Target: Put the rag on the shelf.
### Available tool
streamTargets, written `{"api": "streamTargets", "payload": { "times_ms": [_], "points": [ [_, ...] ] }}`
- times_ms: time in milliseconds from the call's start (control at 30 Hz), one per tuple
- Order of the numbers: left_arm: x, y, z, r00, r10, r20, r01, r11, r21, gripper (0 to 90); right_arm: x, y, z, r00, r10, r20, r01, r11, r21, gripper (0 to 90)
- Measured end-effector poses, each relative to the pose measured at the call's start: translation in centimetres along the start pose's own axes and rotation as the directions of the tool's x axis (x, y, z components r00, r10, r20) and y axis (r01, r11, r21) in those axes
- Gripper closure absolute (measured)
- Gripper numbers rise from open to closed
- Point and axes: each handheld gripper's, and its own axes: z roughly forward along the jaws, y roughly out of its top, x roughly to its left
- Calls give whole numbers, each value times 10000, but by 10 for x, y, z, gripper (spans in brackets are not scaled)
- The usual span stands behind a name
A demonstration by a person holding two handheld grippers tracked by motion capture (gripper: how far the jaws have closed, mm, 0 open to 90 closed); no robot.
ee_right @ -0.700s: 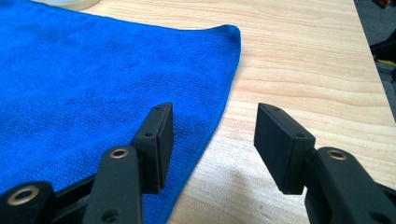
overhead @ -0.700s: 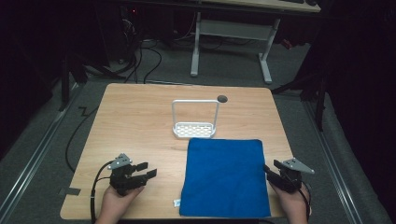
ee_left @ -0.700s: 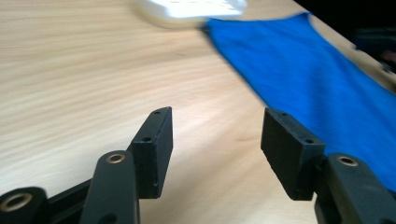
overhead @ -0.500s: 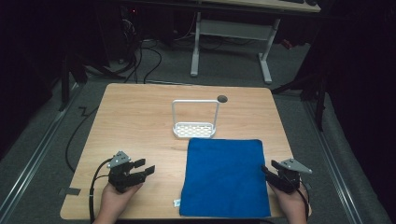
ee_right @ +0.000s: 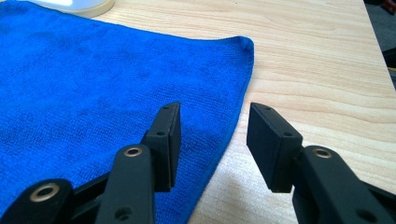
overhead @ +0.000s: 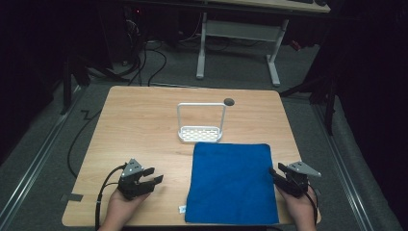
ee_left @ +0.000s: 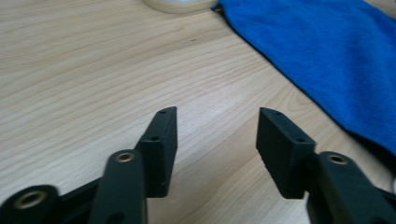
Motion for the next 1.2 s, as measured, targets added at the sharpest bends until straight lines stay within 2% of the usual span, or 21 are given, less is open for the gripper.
{"api": "streamTargets", "payload": {
  "times_ms": [67,100,133,167,233,267,400,533,600,667,767,800,867,1033,1200],
  "points": [
    [-5,6,4,9995,-94,287,95,10000,-11,575,0,1,0,10000,37,24,-37,10000,2,555],
    [-5,6,4,9995,-94,287,95,10000,-11,601,0,1,0,10000,47,20,-47,10000,2,555],
    [-13,15,12,9973,-97,733,92,9999,65,626,-1,1,1,10000,22,-11,-22,10000,-8,557],
    [-13,15,12,9973,-97,733,92,9999,65,646,-1,1,1,10000,22,-11,-22,10000,-8,557],
    [-24,21,21,9950,186,982,-205,9996,182,655,0,1,1,10000,68,-71,-68,10000,37,555],
    [-35,27,33,9924,626,1055,-673,9969,416,670,0,1,2,9999,39,-143,-37,9999,103,557],
    [-49,39,59,9884,887,1229,-973,9931,651,649,2,2,3,9993,-43,-377,48,9999,129,580],
    [-65,56,84,9820,1131,1515,-1250,9896,712,652,6,2,7,9978,-149,-642,169,9994,312,665],
    [-72,62,94,9790,1371,1509,-1509,9849,844,670,7,2,11,9966,-344,-746,380,9982,474,702],
    [-78,65,103,9764,1546,1506,-1710,9799,1029,678,7,2,16,9964,-220,-818,274,9975,653,727],
    [-79,65,115,9778,1641,1301,-1835,9707,1549,685,8,2,24,9953,-195,-952,276,9961,843,748],
    [-78,64,117,9780,1665,1254,-1870,9665,1756,685,9,2,26,9951,-253,-952,342,9951,926,748],
    [-76,60,116,9766,1755,1242,-1943,9678,1598,689,11,3,28,9948,-361,-947,453,9943,969,748],
    [-73,56,109,9762,1877,1087,-2038,9653,1634,718,15,3,28,9938,-347,-1052,456,9937,1028,746],
    [-66,46,94,9779,1827,1015,-1967,9687,1516,724,24,3,27,9902,-535,-1290,679,9916,1101,742]
  ]
}}
